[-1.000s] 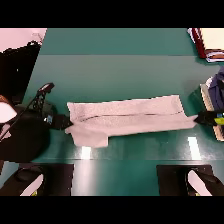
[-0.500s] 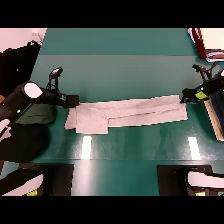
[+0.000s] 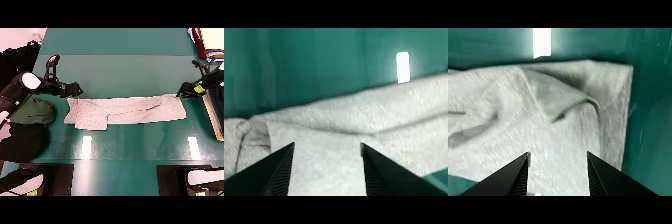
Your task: Fold the shirts.
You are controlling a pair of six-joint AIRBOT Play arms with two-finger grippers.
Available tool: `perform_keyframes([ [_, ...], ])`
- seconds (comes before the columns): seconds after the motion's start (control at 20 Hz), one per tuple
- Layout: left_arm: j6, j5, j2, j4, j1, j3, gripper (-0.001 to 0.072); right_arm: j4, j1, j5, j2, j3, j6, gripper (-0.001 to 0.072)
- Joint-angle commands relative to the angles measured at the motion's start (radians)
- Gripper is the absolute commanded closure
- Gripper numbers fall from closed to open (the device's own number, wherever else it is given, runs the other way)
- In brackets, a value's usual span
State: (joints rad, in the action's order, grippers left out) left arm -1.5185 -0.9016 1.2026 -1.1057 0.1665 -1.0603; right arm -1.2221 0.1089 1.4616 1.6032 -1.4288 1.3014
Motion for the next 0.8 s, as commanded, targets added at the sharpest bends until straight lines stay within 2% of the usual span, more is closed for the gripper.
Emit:
perform_keyframes([
  [0.0,0.034,-0.156,0.001,0.003,0.0,-0.061,0.0233,0.063,0.108,0.03,-0.023,0.087,-0.08,0.0296],
  [0.05,0.033,-0.167,0.002,0.006,0.0,-0.059,0.0253,0.122,0.155,0.027,-0.026,0.125,-0.11,0.0296],
  [0.1,0.034,-0.174,0.002,0.006,0.0,-0.058,0.0506,0.189,0.206,0.023,-0.026,0.164,-0.135,0.0294],
  [0.15,0.036,-0.171,0.002,0.008,0.0,-0.058,0.0669,0.238,0.25,0.012,-0.022,0.202,-0.158,0.0241],
  [0.2,0.034,-0.16,0.002,0.013,0.0,-0.058,0.0674,0.267,0.282,0.011,-0.01,0.225,-0.174,0.0172],
  [0.4,0.034,-0.134,0.004,0.04,0.0,-0.058,0.0675,0.345,0.321,0.011,0.059,0.278,-0.25,0.0169],
  [0.55,0.031,-0.134,0.017,0.058,0.022,-0.058,0.0684,0.394,0.279,-0.011,0.099,0.276,-0.257,0.0171],
  [0.6,0.026,-0.127,0.032,0.069,0.043,-0.058,0.0684,0.4,0.26,-0.028,0.106,0.275,-0.261,0.0209],
  [0.75,0.026,-0.063,0.108,0.136,0.137,-0.06,0.0685,0.407,0.208,-0.044,0.109,0.275,-0.309,0.0529],
])
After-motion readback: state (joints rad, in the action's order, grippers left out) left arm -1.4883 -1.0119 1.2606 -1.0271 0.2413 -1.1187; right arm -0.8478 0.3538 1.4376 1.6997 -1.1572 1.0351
